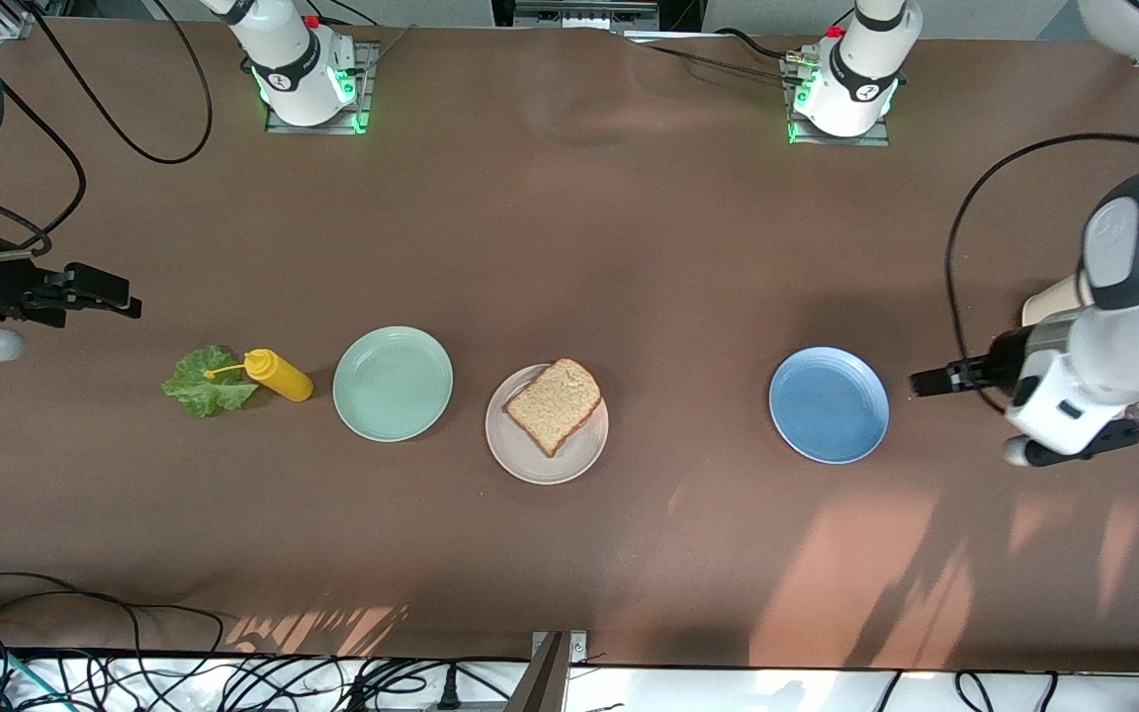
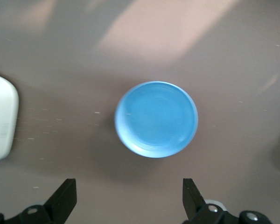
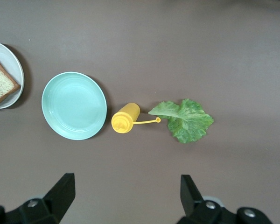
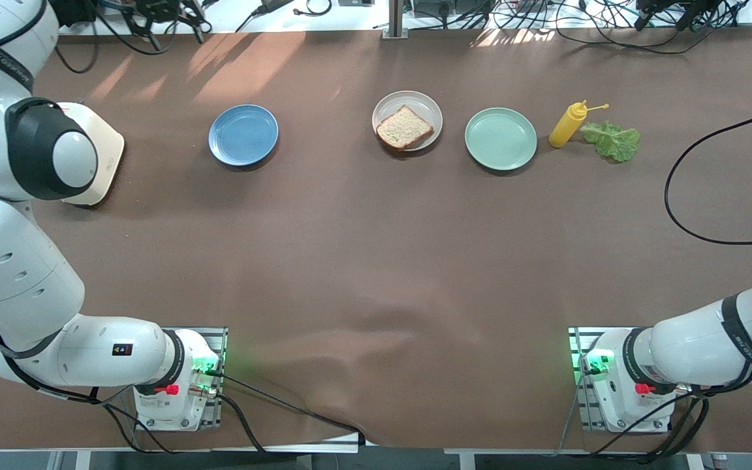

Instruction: Make sandwich on beige plate with both arms

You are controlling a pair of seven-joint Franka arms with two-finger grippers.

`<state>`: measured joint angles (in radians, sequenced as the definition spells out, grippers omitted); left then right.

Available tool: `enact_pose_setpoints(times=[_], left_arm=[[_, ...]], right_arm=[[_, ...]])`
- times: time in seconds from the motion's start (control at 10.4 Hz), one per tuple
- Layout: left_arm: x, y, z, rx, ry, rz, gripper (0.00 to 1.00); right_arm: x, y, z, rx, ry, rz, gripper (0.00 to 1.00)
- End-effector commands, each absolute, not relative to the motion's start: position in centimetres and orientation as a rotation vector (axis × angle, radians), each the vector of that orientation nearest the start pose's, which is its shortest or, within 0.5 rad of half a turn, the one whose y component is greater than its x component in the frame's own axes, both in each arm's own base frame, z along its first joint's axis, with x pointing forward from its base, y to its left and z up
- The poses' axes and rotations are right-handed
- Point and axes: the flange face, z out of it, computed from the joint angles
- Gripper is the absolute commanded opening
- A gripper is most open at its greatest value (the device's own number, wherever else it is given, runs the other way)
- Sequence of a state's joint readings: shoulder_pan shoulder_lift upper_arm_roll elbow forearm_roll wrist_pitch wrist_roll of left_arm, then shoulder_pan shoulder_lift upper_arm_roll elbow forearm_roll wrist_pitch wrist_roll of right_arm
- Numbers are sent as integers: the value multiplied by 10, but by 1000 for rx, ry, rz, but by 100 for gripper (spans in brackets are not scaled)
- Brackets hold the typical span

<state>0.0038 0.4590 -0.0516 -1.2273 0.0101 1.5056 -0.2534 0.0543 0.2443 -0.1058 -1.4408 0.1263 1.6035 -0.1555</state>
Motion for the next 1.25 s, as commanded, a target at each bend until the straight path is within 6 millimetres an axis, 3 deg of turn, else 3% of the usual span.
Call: enact_pose_setpoints(times=[0.0,0.1,0.68,0.77,0.97,1.16], left_arm=[[655,13,524,-3072,-126,265,100],[651,28,536,-3087,-85,243,100],[635,43,587,-3095,14,120,100],[635,44,588,-3101,11,116,100],[622,21,622,-3088,57,32,100],[619,7,628,-3107,99,16,100]], right_arm=[[624,-10,543,-3006,-133,108,100],[625,-10,544,-3006,-138,103,100],[626,-8,548,-3008,-153,73,100],[626,-8,547,-3008,-153,73,100],[626,-8,547,-3008,-153,76,100],[626,-3,549,-3009,-154,78,100]])
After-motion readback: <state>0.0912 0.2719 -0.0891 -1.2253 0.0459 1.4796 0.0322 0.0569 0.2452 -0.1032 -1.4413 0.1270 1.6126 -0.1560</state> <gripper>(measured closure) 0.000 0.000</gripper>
